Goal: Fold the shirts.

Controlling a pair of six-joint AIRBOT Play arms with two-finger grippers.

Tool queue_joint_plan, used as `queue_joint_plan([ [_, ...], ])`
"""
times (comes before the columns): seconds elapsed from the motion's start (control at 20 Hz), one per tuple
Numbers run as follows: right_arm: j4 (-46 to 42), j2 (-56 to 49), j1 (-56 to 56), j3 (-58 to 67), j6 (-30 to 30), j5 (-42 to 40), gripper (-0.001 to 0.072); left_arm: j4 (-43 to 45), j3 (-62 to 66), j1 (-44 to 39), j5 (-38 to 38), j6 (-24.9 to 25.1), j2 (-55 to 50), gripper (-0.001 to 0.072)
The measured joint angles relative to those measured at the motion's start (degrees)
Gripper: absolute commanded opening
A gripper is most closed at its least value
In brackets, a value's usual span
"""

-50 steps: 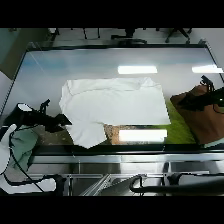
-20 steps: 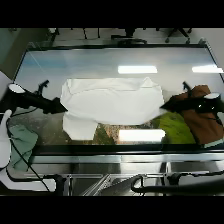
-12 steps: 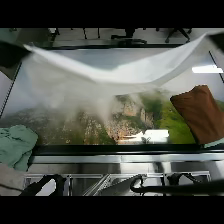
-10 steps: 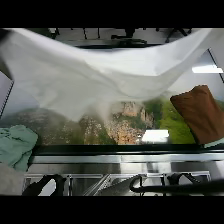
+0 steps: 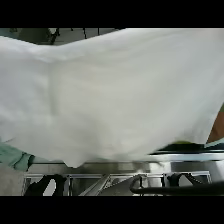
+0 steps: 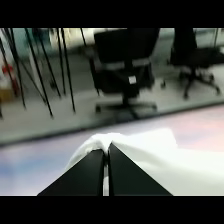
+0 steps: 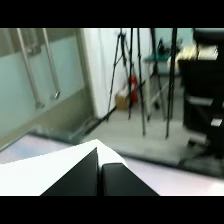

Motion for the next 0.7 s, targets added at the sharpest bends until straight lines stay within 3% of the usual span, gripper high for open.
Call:
queue_joint_plan([
  [0.2, -0.07, -8.76, 4.15, -10.82, 0.22, 2.95, 0.0012, -4.81, -9.62, 0.00, -1.53, 2.73, -10.45, 0.0019],
  [0.4, -1.97, -21.90, 8.33, -21.09, -1.60, -0.55, 0.0012, -6.78, -15.28, -0.37, -0.22, 5.53, -24.72, 0.0019],
  [0.7, 2.58, -42.34, 10.95, -22.01, -5.70, -8.83, 0.0012, -7.72, -9.84, -3.89, 5.46, 7.15, -47.76, 0.0019],
])
